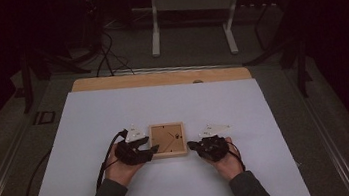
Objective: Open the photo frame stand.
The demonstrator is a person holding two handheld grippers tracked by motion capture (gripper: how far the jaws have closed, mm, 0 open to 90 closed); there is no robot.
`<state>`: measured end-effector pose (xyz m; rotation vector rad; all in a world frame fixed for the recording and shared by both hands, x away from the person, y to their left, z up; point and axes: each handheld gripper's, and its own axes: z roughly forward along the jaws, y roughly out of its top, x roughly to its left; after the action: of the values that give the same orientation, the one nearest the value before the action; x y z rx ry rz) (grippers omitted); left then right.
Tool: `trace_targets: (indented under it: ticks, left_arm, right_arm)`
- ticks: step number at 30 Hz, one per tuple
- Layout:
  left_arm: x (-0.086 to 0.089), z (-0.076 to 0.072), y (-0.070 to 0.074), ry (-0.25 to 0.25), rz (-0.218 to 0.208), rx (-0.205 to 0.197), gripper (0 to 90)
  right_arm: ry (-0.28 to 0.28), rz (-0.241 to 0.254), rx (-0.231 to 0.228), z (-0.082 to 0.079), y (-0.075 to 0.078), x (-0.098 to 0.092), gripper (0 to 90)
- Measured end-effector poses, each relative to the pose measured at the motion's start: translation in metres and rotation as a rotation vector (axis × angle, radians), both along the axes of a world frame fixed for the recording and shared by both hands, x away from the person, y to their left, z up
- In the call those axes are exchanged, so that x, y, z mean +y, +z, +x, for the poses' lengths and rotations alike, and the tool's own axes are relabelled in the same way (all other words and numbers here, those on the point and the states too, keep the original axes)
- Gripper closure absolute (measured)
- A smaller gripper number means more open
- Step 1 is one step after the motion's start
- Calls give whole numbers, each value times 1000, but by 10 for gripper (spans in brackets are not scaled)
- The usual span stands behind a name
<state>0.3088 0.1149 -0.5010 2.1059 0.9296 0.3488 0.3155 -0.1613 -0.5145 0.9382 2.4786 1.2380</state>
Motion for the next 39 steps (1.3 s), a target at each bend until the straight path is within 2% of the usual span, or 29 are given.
trace_targets:
  ticks: [8, 11, 21, 34, 39]
  left_arm:
    - [-10, 4, -4, -11, 28, 12, 471]
    - [-13, 5, -5, -17, 37, 14, 465]
    - [-24, 10, -12, -27, 76, 28, 440]
    - [-31, 16, -10, -19, 118, 60, 467]
    - [-35, 17, -7, -14, 147, 78, 468]
  right_arm:
    - [31, 6, -3, -1, -1, 12, 897]
    - [40, -13, -3, -1, -4, 16, 898]
    - [46, -2, 1, -1, -5, 16, 898]
    - [46, 14, 12, 0, -6, 16, 898]
    - [46, 16, 15, 0, -6, 16, 898]
